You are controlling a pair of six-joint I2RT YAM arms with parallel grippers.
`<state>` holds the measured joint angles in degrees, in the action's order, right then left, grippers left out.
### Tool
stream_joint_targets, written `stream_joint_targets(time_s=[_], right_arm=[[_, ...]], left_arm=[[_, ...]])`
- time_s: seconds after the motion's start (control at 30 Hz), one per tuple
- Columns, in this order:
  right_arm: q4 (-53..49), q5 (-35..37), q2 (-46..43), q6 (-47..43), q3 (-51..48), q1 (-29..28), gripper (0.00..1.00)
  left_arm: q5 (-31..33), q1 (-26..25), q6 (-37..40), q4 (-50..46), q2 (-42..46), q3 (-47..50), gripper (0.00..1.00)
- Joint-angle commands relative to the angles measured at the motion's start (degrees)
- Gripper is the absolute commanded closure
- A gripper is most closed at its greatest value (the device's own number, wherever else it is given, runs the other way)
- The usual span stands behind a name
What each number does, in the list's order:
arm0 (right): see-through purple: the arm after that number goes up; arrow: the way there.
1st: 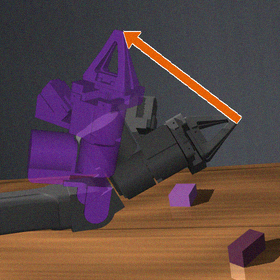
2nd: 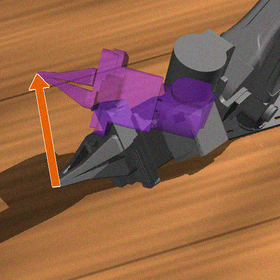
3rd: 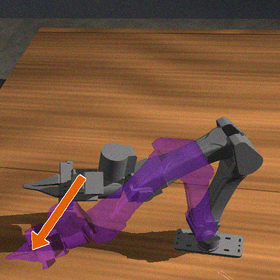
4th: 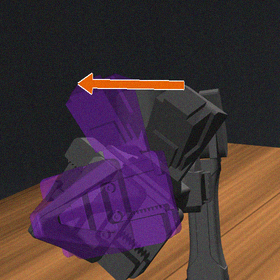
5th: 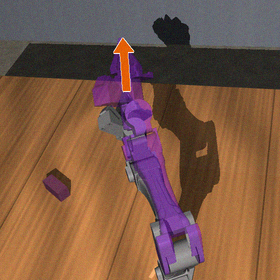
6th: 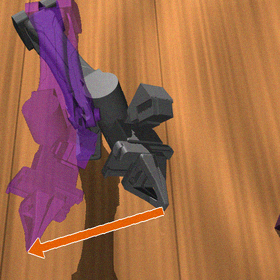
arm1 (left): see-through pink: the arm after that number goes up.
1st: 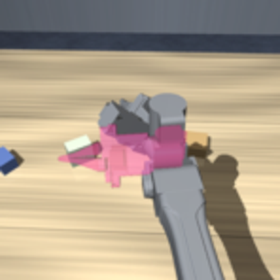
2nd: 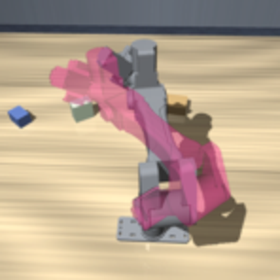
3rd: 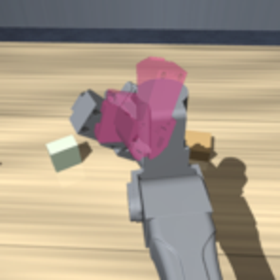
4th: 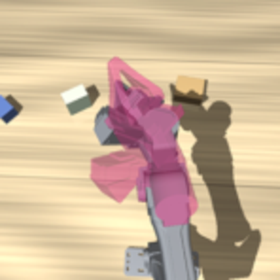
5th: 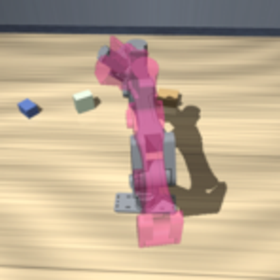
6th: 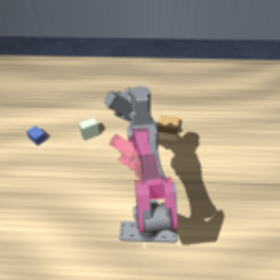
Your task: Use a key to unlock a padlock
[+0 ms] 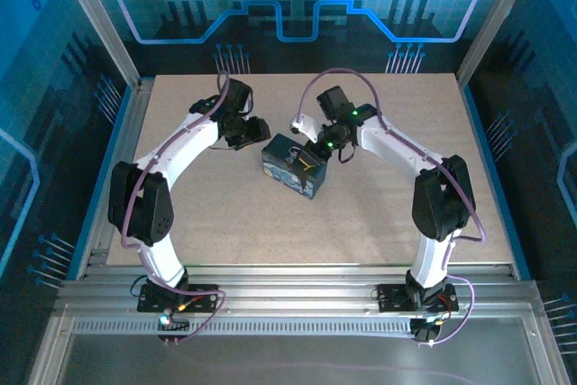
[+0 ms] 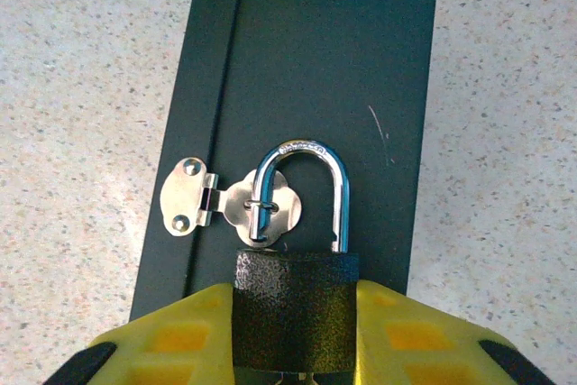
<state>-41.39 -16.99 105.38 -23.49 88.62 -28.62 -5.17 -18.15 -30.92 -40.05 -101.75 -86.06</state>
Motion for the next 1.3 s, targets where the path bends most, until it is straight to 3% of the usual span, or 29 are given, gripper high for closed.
stream_joint_targets(time_s=[0.0, 0.37, 0.97, 1.27], right_arm=[[-2.88, -7.56, 0.55, 4.89, 2.15, 0.97, 0.78], [5.67, -19.63, -0.54, 20.32, -1.38, 4.01, 0.8], [7.74, -11.04, 3.64, 20.16, -1.01, 0.41, 0.79], [14.71, -14.9, -2.44, 26.46, -4.11, 2.98, 0.8]], left_arm=[[0.04, 0.31, 1.38, -0.9, -0.37, -1.57, 0.49], [-0.7, 0.68, 2.08, -0.79, -2.32, -3.27, 0.49], [-7.82, 0.79, 2.01, 1.02, -6.0, -2.98, 0.5], [-6.96, 2.5, 0.96, 1.37, -2.51, -2.03, 0.5]])
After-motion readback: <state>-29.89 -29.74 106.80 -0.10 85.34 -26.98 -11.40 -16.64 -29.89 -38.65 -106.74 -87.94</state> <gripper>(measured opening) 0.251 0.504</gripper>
